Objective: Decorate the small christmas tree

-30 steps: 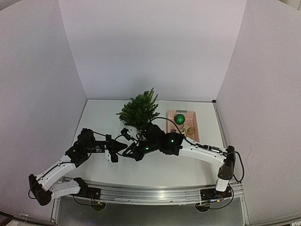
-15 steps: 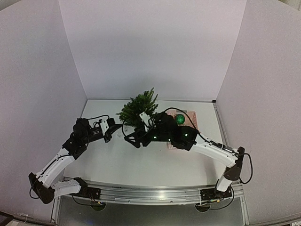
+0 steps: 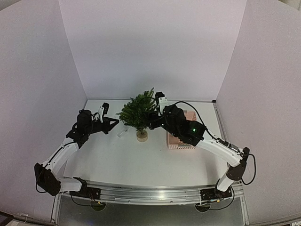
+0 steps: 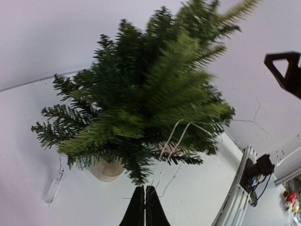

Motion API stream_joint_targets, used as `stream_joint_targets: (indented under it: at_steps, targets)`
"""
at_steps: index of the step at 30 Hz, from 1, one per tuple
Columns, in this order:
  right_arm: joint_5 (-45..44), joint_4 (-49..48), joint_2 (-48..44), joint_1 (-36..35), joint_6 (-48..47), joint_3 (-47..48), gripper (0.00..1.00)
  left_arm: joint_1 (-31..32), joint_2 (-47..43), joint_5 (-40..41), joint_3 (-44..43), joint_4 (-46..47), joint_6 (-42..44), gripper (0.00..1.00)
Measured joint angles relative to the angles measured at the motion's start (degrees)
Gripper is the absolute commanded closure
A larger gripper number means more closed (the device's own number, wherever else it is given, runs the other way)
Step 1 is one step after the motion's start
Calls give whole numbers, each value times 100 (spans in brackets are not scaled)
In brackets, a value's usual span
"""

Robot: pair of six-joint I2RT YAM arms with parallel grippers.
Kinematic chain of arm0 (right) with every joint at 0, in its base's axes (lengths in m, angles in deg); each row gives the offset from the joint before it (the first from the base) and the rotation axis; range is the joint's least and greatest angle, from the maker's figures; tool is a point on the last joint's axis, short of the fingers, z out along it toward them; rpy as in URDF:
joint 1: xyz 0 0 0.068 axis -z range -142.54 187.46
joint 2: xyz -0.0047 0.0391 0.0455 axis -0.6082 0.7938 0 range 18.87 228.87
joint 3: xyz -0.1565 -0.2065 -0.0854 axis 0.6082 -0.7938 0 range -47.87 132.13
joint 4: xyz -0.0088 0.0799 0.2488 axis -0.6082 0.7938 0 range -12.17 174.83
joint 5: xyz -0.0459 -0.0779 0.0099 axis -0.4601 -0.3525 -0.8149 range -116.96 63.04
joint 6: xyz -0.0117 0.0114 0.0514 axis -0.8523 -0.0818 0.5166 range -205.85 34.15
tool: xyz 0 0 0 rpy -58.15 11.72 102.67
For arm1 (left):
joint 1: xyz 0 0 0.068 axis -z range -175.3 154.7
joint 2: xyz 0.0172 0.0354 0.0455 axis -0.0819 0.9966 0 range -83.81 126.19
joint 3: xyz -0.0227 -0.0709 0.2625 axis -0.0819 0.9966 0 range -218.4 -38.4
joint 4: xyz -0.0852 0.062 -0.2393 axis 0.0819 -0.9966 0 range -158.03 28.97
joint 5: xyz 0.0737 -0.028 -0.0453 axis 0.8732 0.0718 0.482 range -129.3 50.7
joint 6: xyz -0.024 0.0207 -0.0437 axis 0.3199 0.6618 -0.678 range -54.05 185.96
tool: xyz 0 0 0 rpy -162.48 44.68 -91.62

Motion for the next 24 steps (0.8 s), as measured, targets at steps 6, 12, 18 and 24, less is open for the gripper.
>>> stream_joint_targets:
  at_steps: [6, 12, 18, 24]
  targets:
    - [-68, 7, 331, 0, -82, 54, 19, -443, 533, -185, -567, -100, -757, 100]
    - [-93, 12, 424, 2, -82, 45, 20, -501, 785, -426, -1173, -117, -845, 100]
    - [-75, 3, 424, 71, -72, -60, 21, -499, 1338, -725, -1771, -126, -892, 100]
    - [-15, 1, 435, 148, 5, -246, 21, -454, 2173, -906, -2585, -483, -888, 100]
